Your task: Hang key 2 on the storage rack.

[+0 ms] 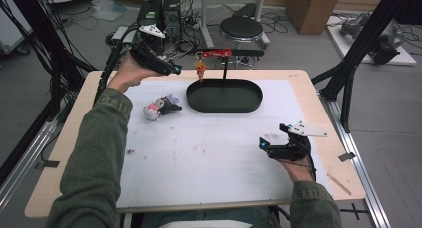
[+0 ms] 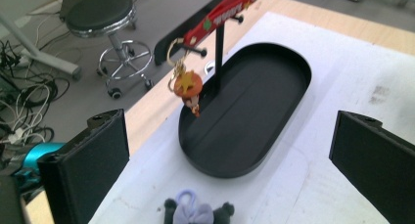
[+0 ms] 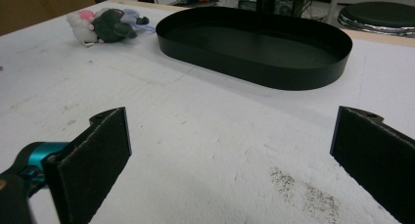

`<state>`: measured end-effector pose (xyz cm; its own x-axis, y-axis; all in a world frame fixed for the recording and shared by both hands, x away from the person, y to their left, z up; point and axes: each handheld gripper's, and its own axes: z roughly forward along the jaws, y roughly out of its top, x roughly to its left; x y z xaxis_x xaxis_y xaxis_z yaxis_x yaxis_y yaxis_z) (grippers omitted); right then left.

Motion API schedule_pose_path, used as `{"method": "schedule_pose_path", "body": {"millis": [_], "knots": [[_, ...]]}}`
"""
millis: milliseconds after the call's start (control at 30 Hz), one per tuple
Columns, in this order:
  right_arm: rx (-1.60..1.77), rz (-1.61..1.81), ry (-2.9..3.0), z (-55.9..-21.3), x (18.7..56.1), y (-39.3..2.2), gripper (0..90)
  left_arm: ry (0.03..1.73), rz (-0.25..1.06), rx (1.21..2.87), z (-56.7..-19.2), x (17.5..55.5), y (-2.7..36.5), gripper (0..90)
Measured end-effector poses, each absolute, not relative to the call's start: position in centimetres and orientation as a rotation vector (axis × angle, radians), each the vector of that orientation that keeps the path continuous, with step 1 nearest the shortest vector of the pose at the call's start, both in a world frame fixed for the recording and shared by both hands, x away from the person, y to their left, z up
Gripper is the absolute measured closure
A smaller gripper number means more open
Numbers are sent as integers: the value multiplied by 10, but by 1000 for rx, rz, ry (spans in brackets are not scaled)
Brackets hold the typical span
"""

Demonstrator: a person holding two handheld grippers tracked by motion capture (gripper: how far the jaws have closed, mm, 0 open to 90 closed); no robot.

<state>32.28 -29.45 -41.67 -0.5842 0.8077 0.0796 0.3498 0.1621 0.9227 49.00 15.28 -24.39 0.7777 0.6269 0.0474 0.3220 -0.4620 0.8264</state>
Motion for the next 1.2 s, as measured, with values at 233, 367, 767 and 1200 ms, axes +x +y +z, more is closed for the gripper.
{"method": "schedule_pose_path", "body": {"millis": [233, 367, 767, 1200], "knots": [[1102, 1407, 2013, -417, 322, -294, 5, 753, 411, 2126, -268, 490, 166, 17], [1098, 1404, 2015, -417, 322, -294, 5, 774, 408, 2153, -281, 490, 170, 17], [1094, 1390, 2022, -417, 322, -294, 5, 845, 347, 2203, -324, 493, 182, 17], [1099, 1371, 2031, -418, 321, -293, 5, 945, 302, 2232, -363, 497, 202, 17]]}}
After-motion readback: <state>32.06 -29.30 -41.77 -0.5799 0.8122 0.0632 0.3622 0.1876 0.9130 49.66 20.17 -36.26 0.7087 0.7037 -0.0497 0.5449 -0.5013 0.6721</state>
